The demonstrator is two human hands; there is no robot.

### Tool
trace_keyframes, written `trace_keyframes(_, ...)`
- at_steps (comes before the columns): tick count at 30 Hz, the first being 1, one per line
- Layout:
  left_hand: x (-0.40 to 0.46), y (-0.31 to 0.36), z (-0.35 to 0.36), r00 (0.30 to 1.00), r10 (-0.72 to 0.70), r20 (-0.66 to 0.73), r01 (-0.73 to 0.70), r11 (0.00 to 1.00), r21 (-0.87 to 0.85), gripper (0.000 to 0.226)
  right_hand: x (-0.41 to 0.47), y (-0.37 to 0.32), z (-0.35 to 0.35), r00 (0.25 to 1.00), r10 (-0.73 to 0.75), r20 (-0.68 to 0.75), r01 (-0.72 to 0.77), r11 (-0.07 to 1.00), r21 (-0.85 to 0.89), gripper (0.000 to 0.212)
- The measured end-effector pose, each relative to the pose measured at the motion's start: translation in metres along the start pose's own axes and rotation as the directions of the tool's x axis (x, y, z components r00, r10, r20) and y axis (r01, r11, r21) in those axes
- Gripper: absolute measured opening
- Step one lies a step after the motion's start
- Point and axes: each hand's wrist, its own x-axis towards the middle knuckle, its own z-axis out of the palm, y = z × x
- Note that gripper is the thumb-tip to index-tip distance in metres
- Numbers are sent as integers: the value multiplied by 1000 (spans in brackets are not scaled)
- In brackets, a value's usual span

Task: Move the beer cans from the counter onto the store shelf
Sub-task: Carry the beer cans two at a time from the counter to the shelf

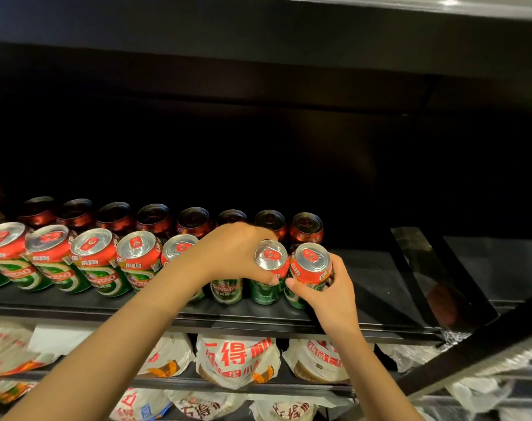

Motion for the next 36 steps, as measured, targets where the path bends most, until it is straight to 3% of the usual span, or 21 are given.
trace_keyframes(10,-3,-1,8,997,-51,-61,53,998,32,66,2,11,-1,999,-38,-3,38,999,-9,68)
trace_keyframes(15,-10,-6,19,994,-41,-104,42,999,2,87,-3,19,-3,1000,3,-3,-3,999,50,73)
trace_keyframes(24,-15,-12,17,994,28,-104,-40,992,-119,66,-8,33,5,999,24,-28,-23,999,41,86)
trace_keyframes(31,-11,-18,15,993,67,-96,-88,968,-234,63,-11,28,0,1000,11,6,-11,999,51,68)
trace_keyframes(36,-12,-18,16,990,53,-127,-87,956,-279,62,-14,28,-3,1000,-5,28,4,999,44,69)
